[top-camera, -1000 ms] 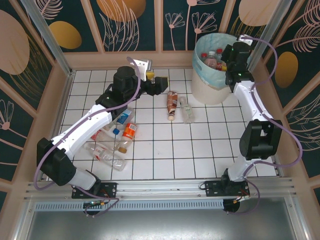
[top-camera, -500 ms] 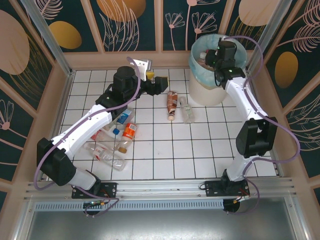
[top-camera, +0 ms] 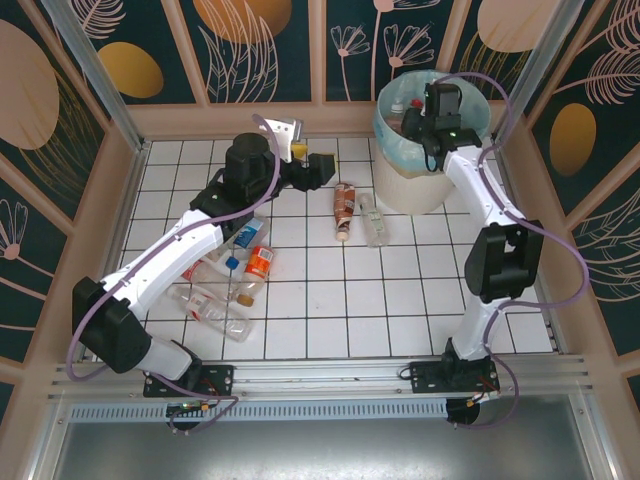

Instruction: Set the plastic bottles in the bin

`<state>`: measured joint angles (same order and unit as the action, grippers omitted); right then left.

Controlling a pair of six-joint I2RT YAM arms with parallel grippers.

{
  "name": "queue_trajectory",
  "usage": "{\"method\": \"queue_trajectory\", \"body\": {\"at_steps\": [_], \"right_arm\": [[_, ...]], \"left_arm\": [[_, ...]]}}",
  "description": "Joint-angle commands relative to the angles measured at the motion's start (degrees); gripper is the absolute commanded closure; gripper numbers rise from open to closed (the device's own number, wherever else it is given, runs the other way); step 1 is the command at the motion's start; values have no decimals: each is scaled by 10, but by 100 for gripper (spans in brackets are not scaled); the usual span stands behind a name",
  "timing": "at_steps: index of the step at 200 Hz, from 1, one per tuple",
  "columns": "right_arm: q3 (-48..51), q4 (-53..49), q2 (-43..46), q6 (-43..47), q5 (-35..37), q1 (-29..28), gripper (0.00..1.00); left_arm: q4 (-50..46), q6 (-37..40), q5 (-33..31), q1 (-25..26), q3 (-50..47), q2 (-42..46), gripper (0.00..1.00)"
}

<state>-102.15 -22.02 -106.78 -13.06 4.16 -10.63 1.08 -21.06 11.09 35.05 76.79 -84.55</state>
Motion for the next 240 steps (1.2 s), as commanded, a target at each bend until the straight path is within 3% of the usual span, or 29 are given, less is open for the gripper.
{"method": "queue_trajectory", "body": {"at_steps": [1, 45, 115, 149, 191, 240], "right_arm": [[-48, -90, -35, 7, -23, -8, 55], [-115, -96, 11, 7, 29, -36, 42], [-186, -134, 34, 34, 68, -84, 43], [-207, -129, 39, 64, 64, -149, 45], [-186, -118, 17, 103, -29, -241, 45], [46, 26, 66, 189, -186, -315, 45]], "left_arm": [[9, 2, -7, 0, 2, 12, 16], [-16, 23, -34, 0, 20, 19, 15], [-44, 45, -130, 0, 12, 68, 15], [-99, 29, -192, 0, 12, 93, 15], [-202, -38, -265, -6, -27, 122, 15], [-228, -142, -228, -95, -167, 226, 17]]}}
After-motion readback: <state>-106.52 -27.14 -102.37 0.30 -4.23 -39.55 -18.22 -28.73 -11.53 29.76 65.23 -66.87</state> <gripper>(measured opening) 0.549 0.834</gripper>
